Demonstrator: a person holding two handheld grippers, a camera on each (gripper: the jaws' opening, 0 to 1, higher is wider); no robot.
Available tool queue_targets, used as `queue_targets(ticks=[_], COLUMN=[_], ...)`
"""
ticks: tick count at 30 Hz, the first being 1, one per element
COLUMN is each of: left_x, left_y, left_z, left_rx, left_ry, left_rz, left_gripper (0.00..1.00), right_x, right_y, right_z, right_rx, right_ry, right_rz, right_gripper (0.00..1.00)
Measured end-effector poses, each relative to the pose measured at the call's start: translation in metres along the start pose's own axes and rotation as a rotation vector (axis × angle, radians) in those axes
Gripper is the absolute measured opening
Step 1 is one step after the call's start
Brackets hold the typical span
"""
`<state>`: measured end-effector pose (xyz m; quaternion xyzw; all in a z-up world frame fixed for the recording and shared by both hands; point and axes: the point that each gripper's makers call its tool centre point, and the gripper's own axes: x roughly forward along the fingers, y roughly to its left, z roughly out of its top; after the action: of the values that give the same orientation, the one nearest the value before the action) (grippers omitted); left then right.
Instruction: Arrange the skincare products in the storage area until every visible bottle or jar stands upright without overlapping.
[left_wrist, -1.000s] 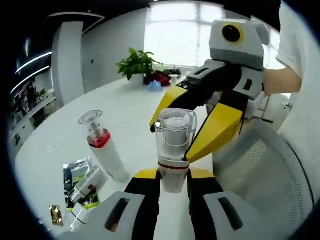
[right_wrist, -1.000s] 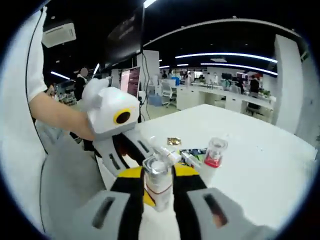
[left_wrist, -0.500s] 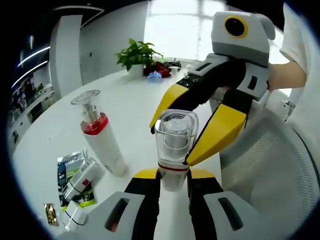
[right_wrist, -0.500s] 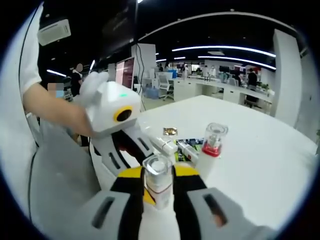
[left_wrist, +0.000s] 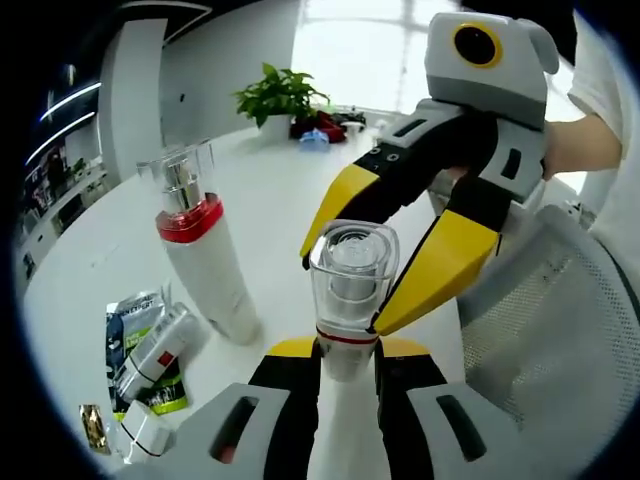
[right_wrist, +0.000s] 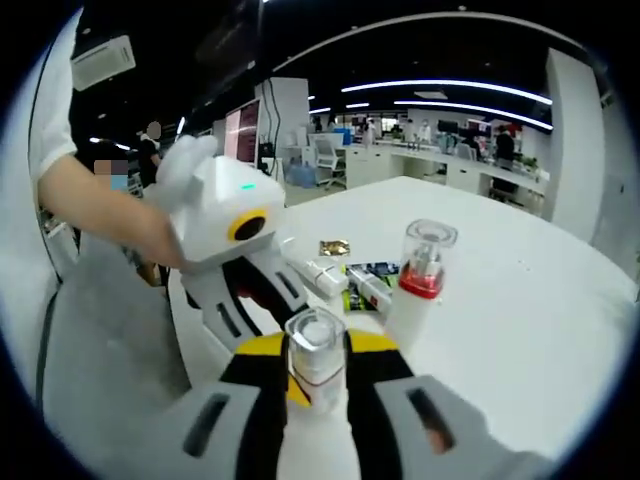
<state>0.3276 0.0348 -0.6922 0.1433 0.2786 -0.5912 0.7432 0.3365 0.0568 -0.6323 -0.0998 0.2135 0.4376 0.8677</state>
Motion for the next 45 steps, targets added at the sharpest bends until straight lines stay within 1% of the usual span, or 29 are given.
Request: queue_targets(ticks=[8,14,23,31,45], left_x=[0.007,0.013,0.015,0.016,0.021], left_y=[0.007,0.013,0.025,0.032,0.042], left_z=[-0.003,-0.007,-0.001,0.001,0.007], left_rx=[-0.003,0.008,0.003,-0.005,0.014], left_ry=[0.003,0.017,-0.002,0.0,0.007], left_rz=[-0.009,-0.003,0.007,0.006,0.014], left_gripper=[0.17,0.17,0.18,0.18,0.18], right_x=[0.005,0.01,0.013,0.016,0.02], right_y=[-0.007,-0.013,-0.025,-0.031,-0.043], right_z=[-0.006,-0.011,-0.007,-0.006,-0.004], right_rx=[0.011,0.013,0.014,0.01,-0.009], right_ry=[0.009,0.011,-0.01,-0.014,-0.011], right_rz=[-0.008,-0.024,-0.048,-0.061,-0.069], right_gripper=[0.21,0.21,0.21,0.21,0.21])
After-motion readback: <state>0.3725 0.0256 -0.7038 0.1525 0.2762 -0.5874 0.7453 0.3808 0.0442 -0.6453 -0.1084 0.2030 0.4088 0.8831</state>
